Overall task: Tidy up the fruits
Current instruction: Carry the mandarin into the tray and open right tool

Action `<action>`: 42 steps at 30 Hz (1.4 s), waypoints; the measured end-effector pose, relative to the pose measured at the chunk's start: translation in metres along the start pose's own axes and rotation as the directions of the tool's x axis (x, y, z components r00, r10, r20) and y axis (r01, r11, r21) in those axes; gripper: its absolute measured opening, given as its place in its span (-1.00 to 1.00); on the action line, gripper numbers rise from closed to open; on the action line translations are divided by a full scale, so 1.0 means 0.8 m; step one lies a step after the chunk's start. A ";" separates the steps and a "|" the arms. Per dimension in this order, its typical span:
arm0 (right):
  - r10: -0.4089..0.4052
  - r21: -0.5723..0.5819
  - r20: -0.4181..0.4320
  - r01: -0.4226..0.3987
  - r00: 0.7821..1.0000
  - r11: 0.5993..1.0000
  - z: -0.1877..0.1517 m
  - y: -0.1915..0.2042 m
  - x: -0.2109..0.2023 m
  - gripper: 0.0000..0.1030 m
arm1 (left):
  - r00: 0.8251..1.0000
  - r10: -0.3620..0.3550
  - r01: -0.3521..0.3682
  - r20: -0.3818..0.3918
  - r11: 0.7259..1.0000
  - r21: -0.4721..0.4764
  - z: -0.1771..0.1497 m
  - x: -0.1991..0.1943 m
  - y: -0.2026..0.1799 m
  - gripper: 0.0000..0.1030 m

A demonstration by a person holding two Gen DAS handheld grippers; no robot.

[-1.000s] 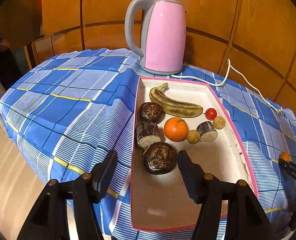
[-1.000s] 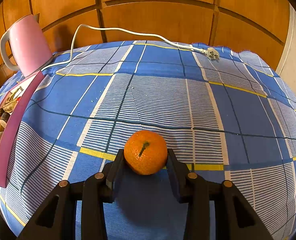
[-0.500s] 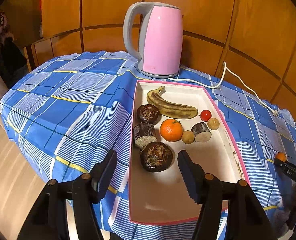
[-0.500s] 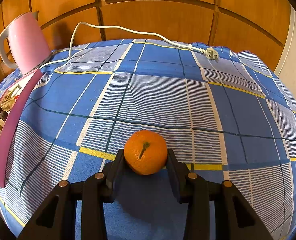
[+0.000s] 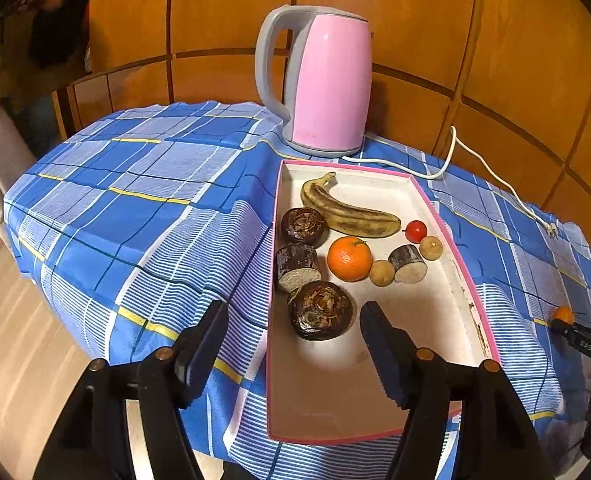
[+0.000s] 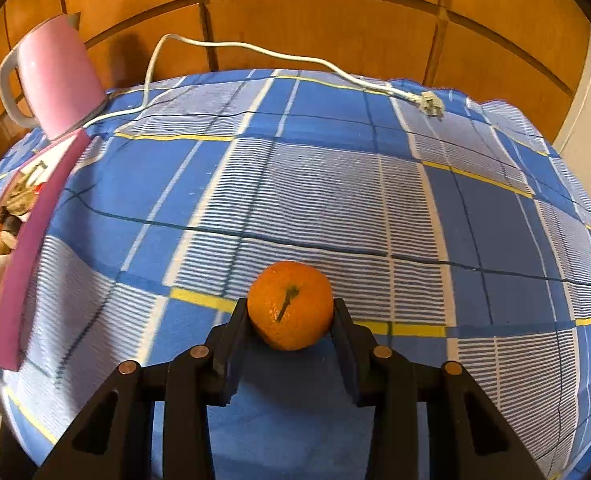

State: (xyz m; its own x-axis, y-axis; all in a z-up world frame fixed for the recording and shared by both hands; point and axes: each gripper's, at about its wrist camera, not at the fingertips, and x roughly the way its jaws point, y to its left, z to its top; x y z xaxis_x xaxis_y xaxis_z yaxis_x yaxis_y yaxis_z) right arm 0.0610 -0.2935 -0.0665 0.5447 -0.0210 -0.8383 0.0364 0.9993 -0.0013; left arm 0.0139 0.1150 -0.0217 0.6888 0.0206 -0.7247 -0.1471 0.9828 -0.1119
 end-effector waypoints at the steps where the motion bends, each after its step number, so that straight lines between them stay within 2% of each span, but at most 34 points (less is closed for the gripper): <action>1: 0.016 -0.006 0.010 -0.016 1.000 1.000 0.001 0.006 -0.007 -0.24 | 1.000 0.000 0.000 -0.001 1.000 -0.002 0.000 0.001 0.001 0.35; 7: 0.150 -0.123 0.064 -0.142 0.987 0.982 0.012 0.061 -0.048 -0.24 | 1.000 0.004 -0.004 0.001 1.000 -0.016 -0.001 0.001 0.006 0.35; 12: 0.290 -0.276 0.056 -0.264 0.955 0.924 0.020 0.133 -0.077 -0.24 | 1.000 0.020 -0.020 0.006 0.999 -0.042 0.000 -0.001 0.021 0.35; 17: 0.397 -0.414 -0.011 -0.366 0.918 0.833 0.018 0.218 -0.086 -0.24 | 0.999 0.044 -0.043 0.009 0.996 -0.074 -0.001 -0.002 0.039 0.35; 20: 0.423 -0.461 -0.059 -0.400 0.904 0.792 0.017 0.263 -0.077 -0.23 | 0.999 0.050 -0.049 0.008 0.995 -0.090 -0.002 -0.001 0.048 0.35; 23: 0.424 -0.478 -0.116 -0.425 0.898 0.769 0.017 0.302 -0.055 -0.23 | 0.999 0.052 -0.051 0.007 0.994 -0.094 -0.004 0.000 0.052 0.35; 26: 0.420 -0.456 -0.171 -0.449 0.891 0.769 0.019 0.328 -0.027 -0.22 | 0.999 0.048 -0.048 -0.002 0.994 -0.099 -0.005 0.003 0.054 0.35; 29: 0.382 -0.436 -0.189 -0.426 0.905 0.793 0.019 0.343 -0.002 -0.20 | 0.999 0.046 -0.047 -0.013 0.993 -0.104 -0.008 0.006 0.057 0.35; 31: 0.386 -0.420 -0.198 -0.433 0.901 0.797 0.018 0.347 0.008 -0.19 | 0.999 0.043 -0.045 -0.019 0.993 -0.108 -0.009 0.008 0.057 0.35; 40: 0.414 -0.423 -0.186 -0.453 0.891 0.785 0.011 0.335 -0.007 -0.15 | 0.999 0.038 -0.040 -0.021 0.992 -0.116 -0.008 0.009 0.056 0.35; 42: 0.409 -0.432 -0.177 -0.445 0.895 0.785 0.008 0.333 -0.012 -0.15 | 0.999 0.036 -0.038 -0.027 0.993 -0.113 -0.009 0.010 0.055 0.35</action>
State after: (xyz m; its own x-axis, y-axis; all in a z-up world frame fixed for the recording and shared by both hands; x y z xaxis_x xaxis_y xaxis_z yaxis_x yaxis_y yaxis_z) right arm 0.0707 -0.0277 -0.0552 0.3538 0.3956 -0.8476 -0.5751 0.8066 0.1364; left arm 0.0083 0.1574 -0.0374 0.6638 0.0506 -0.7462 -0.2524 0.9543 -0.1598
